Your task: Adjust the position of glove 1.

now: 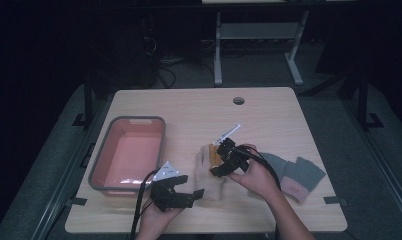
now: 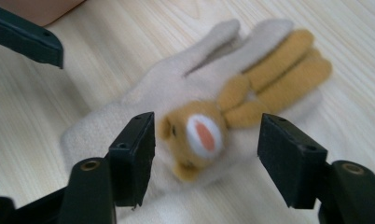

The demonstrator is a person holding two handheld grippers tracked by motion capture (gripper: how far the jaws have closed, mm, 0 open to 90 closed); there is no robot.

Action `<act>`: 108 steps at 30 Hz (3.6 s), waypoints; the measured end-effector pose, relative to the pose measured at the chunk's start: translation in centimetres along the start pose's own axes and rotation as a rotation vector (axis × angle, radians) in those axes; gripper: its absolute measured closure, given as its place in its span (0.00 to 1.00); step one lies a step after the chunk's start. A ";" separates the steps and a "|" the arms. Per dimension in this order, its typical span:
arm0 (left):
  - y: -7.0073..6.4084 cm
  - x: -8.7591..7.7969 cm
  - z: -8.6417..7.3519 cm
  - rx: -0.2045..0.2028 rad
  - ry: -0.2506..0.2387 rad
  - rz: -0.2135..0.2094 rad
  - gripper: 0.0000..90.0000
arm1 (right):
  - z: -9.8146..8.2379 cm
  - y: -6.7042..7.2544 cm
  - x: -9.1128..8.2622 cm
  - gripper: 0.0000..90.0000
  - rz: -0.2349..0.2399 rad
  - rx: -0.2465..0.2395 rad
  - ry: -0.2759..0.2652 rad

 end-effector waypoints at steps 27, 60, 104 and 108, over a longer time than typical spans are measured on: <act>2.8 3.8 -0.5 -0.257 0.139 -0.028 0.40 | -5.1 -0.8 1.9 0.48 0.149 0.374 -0.111; 3.2 5.4 -0.1 -0.302 0.185 -0.080 0.69 | -5.4 0.7 4.3 0.80 0.137 0.531 -0.179; 4.0 5.8 0.6 -0.340 0.189 -0.067 0.70 | -4.7 -0.5 4.5 0.79 0.201 0.588 -0.148; 4.1 5.8 0.6 -0.350 0.181 -0.084 0.74 | -4.7 -0.5 4.8 0.87 0.219 0.589 -0.156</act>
Point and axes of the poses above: each handheld gripper's, and its own axes: x roughly forward along the jaws, z roughly out of its top, y roughly to its left, the point moved 4 cm from there along x, roughly forward along the jaws, and after that the axes turned 2 degrees about -z, right-handed, at the moved point
